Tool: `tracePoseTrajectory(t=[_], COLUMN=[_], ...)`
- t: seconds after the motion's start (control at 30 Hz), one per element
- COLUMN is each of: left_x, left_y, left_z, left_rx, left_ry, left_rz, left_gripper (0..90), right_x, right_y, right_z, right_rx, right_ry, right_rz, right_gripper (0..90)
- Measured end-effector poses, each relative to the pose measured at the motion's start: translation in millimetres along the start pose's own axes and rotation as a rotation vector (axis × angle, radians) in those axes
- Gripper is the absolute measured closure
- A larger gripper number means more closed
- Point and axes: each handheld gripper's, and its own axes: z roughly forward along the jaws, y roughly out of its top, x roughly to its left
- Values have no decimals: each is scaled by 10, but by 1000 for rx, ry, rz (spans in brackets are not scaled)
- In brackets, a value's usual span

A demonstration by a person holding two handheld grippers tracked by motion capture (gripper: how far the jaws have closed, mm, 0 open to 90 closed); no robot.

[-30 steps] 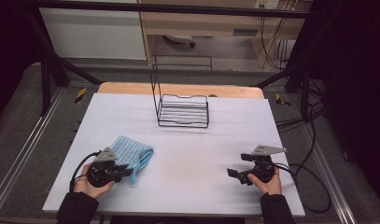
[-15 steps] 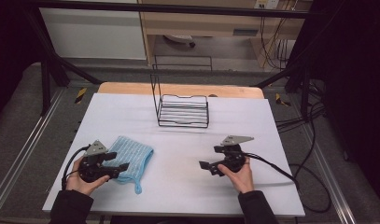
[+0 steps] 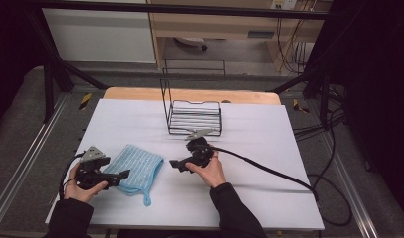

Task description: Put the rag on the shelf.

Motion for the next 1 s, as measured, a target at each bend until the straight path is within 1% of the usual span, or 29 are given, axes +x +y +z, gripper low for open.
tracePoseTrajectory(t=[0.03,0.07,0.1,0.13,0.17,0.2,0.23,0.3,0.33,0.37,0.4,0.43,0.47,0.5,0.57,0.63,0.77,0.8,0.83,0.9,1.0], left_x=[13,23,35,45,51,59,66,75,80,85,89,94,98,104,115,125,133,133,133,136,145], left_y=[-5,-7,-11,-13,-16,-17,-18,-21,-22,-23,-26,-28,-30,-32,-35,-38,-38,-38,-39,-42,-48], left_z=[1,0,1,1,1,0,1,4,4,4,4,4,5,5,6,0,-8,-7,-6,-3,-11], left_rx=[-2,-3,-4,-5,-6,-5,-7,-11,-10,-10,-12,-11,-10,-10,-11,-13,-19,-20,-20,-18,-23], left_ry=[4,6,9,12,12,15,18,17,17,18,19,20,18,19,21,21,25,25,25,26,27], left_rz=[-3,-5,-8,-9,-14,-13,-14,-23,-24,-24,-28,-29,-32,-34,-38,-44,-45,-45,-45,-46,-53], left_gripper=[92,92,92,92,92,92,92,92,92,92,92,92,93,93,93,95,100,101,101,102,104], right_x=[22,22,28,36,41,41,45,41,46,43,43,49,54,60,64,62,70,79,79,93,123], right_y=[64,64,84,117,159,159,178,203,215,215,215,213,211,207,199,188,166,162,162,163,164], right_z=[128,128,172,242,343,343,391,484,576,607,607,650,678,701,730,743,762,758,758,750,711], right_rx=[10,10,14,20,25,25,33,45,69,77,77,90,98,104,109,120,136,140,140,146,152], right_ry=[0,0,4,13,21,21,21,29,30,36,36,43,48,51,68,80,102,108,108,114,106], right_rz=[-11,-11,-10,-12,-21,-21,-23,-36,-43,-49,-49,-48,-58,-67,-67,-54,-52,-49,-49,-34,-36], right_gripper=[110,110,130,151,206,206,226,284,345,365,365,399,438,460,528,576,664,703,703,769,811])
